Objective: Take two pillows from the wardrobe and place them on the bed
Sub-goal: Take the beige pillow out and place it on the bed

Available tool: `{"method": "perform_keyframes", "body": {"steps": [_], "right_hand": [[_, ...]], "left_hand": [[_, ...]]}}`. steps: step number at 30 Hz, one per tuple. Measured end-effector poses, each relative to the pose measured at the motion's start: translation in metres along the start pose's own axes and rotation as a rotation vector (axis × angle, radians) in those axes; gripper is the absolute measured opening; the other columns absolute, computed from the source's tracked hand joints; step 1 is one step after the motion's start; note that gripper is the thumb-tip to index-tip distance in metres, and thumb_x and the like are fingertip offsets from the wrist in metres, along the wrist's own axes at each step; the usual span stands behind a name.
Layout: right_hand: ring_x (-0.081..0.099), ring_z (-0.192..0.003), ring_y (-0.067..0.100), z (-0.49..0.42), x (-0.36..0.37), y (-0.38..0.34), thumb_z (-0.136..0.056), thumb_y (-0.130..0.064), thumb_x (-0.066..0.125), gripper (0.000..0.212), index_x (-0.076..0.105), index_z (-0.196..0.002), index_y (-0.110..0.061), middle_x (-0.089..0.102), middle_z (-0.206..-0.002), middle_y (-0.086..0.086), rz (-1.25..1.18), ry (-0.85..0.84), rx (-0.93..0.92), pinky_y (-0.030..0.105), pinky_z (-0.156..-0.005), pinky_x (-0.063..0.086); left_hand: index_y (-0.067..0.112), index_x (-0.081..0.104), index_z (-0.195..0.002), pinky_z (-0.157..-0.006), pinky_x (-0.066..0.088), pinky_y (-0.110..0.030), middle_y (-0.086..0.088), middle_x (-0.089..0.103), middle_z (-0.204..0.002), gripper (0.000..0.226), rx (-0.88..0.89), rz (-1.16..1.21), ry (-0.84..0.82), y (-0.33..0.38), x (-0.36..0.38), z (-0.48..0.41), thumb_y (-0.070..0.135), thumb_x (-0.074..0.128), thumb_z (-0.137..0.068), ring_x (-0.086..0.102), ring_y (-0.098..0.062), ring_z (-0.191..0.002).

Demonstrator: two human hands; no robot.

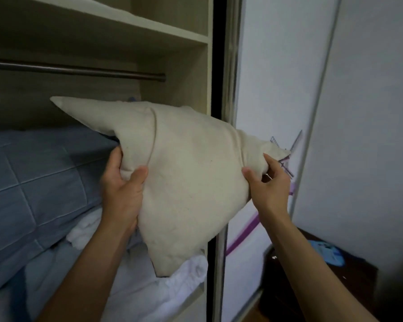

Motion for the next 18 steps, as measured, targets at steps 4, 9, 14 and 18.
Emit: {"method": "perform_keyframes", "body": {"steps": [4, 9, 14, 18], "right_hand": [[0.066, -0.101, 0.011, -0.004, -0.043, -0.004, -0.080, -0.021, 0.077, 0.055, 0.059, -0.133, -0.025, 0.066, -0.114, -0.011, -0.042, 0.021, 0.037, 0.041, -0.091, 0.058], [0.064, -0.109, 0.017, -0.005, -0.083, -0.006, -0.082, -0.018, 0.076, 0.052, 0.060, -0.131, -0.024, 0.065, -0.121, -0.006, -0.064, 0.044, 0.038, 0.043, -0.096, 0.055], [0.068, -0.097, 0.006, -0.008, -0.123, -0.010, -0.080, -0.018, 0.077, 0.042, 0.066, -0.116, -0.036, 0.068, -0.108, -0.014, -0.060, 0.109, 0.015, 0.026, -0.081, 0.060], [0.069, -0.098, 0.011, -0.011, -0.157, -0.011, -0.080, -0.016, 0.075, 0.038, 0.069, -0.115, -0.030, 0.071, -0.109, -0.008, -0.042, 0.164, 0.024, 0.032, -0.083, 0.060]], "left_hand": [[0.025, 0.057, -0.130, -0.081, 0.054, -0.025, 0.006, 0.069, -0.119, 0.046, 0.048, 0.082, -0.049, 0.027, 0.039, 0.026, 0.004, 0.061, -0.088, 0.066, -0.014, -0.105], [0.018, 0.053, -0.135, -0.087, 0.054, -0.030, -0.002, 0.067, -0.124, 0.049, 0.055, 0.183, -0.085, 0.049, 0.073, 0.049, -0.002, 0.059, -0.090, 0.065, -0.018, -0.109], [0.021, 0.052, -0.137, -0.094, 0.053, -0.045, -0.005, 0.067, -0.126, 0.052, 0.063, 0.253, -0.136, 0.071, 0.111, 0.065, -0.001, 0.059, -0.091, 0.064, -0.027, -0.113], [0.020, 0.051, -0.138, -0.088, 0.054, -0.032, 0.002, 0.069, -0.123, 0.053, 0.107, 0.302, -0.206, 0.094, 0.145, 0.075, -0.001, 0.059, -0.091, 0.065, -0.019, -0.112]]}}
Point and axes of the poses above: each hand's wrist, its own z-axis away from the middle knuckle, its own x-axis out of the palm, y = z × x, the point moved 5 cm from there along -z, towards the middle knuckle
